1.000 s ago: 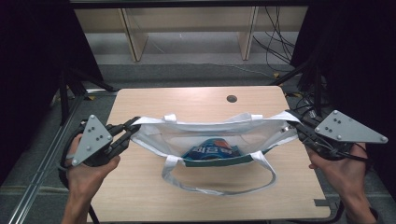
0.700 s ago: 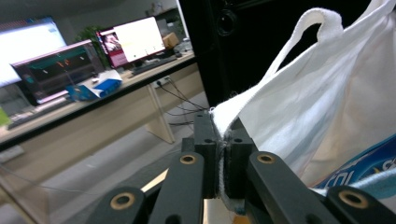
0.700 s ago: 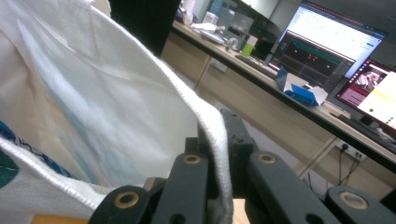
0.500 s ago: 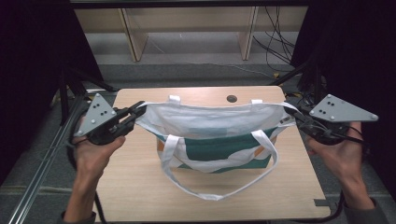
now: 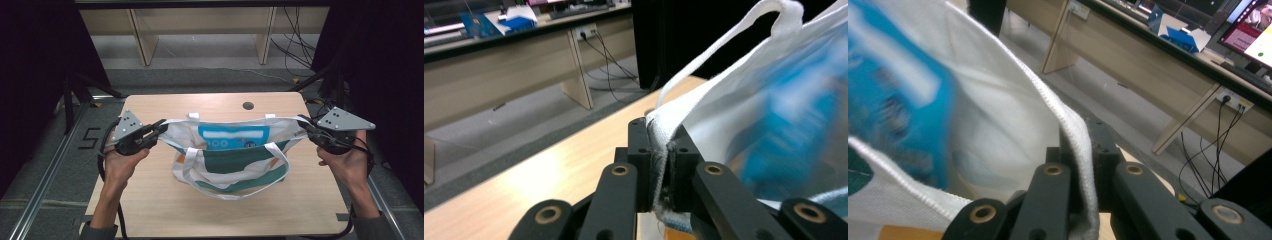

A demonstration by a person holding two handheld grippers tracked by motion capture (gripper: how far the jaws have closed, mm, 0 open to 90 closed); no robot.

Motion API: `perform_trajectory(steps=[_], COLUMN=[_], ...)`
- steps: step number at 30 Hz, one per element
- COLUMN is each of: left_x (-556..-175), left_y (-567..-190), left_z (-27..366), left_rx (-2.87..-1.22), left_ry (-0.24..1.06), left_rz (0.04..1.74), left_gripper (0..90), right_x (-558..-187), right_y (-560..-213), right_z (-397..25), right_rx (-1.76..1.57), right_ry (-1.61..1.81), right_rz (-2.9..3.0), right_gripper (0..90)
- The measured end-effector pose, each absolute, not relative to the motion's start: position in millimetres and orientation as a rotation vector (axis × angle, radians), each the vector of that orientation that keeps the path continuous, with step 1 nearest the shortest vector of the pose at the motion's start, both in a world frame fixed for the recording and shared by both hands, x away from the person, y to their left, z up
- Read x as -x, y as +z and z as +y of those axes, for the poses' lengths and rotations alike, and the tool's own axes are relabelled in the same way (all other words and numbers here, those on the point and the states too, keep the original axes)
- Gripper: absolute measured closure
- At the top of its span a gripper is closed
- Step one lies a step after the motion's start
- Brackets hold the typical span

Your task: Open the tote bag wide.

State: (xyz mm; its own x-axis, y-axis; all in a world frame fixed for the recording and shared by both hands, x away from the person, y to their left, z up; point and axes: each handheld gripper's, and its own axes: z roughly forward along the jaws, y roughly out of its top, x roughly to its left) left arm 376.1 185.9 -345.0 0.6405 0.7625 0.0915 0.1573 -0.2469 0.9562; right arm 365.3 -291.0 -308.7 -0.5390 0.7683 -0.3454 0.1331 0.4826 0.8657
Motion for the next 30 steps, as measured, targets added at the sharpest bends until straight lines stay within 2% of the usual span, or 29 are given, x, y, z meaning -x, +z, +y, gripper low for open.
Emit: perform_trajectory(steps=[7, 8, 14, 20, 30], left_x=[-388, -392, -403, -408, -418], left_y=[-351, -348, -338, -370, -395], left_z=[178, 177, 174, 171, 163], left_rx=[-1.741, -1.701, -1.674, -1.730, -1.814], left_ry=[0.656, 0.635, 0.661, 0.603, 0.590], left_rz=[0.776, 0.796, 0.780, 0.799, 0.827], left_gripper=[82.0, 82.4, 84.0, 83.6, 83.0], right_x=[-375, -378, -388, -393, -396], right_y=[-322, -323, -313, -334, -360], right_z=[-297, -297, -296, -300, -306], right_rx=[-0.791, -0.812, -0.820, -0.873, -0.906], right_ry=[1.065, 1.063, 1.094, 1.055, 1.044], right_rz=[1.959, 1.955, 1.943, 1.979, 1.995], right_gripper=[87.8, 87.9, 87.7, 87.6, 87.4])
